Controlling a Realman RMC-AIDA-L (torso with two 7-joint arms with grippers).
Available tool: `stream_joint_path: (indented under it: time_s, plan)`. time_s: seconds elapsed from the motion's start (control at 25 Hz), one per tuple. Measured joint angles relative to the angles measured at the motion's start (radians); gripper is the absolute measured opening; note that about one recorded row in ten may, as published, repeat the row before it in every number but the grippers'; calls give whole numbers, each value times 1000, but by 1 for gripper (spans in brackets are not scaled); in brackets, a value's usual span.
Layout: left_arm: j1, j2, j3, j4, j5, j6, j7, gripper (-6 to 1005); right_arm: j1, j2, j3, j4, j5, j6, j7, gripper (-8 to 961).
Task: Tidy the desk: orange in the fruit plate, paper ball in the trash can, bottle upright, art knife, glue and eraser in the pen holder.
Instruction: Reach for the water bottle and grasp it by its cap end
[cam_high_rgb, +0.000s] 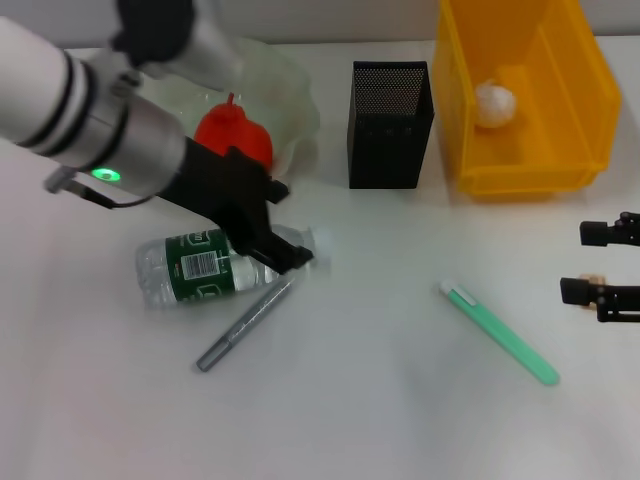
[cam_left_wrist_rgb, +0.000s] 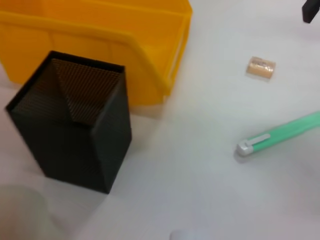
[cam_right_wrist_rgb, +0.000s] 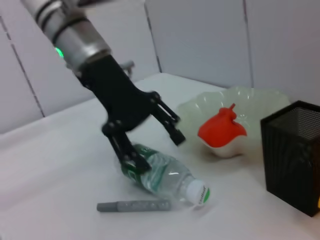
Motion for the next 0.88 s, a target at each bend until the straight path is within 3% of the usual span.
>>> stream_joint_path:
  time_s: [0.08, 0.36, 0.48, 0.56, 0.88]
  plan:
    - [7, -1, 85, 7, 3, -72, -21, 861, 2, 0, 6, 8, -5, -19, -6, 796]
    - [21, -4, 204, 8, 41, -199, -56, 860, -9, -6, 22, 4, -8, -44, -17, 797]
    - [19, -6, 340, 6, 127, -292, -109, 860, -8, -8, 36, 13, -9, -41, -17, 797]
    - [20, -6, 385, 10, 146, -317, -117, 861, -8, -8, 36, 15, -10, -38, -17, 797]
    - [-3, -7, 456, -4, 188, -343, -140, 860, 10, -11, 48, 52, -15, -32, -18, 797]
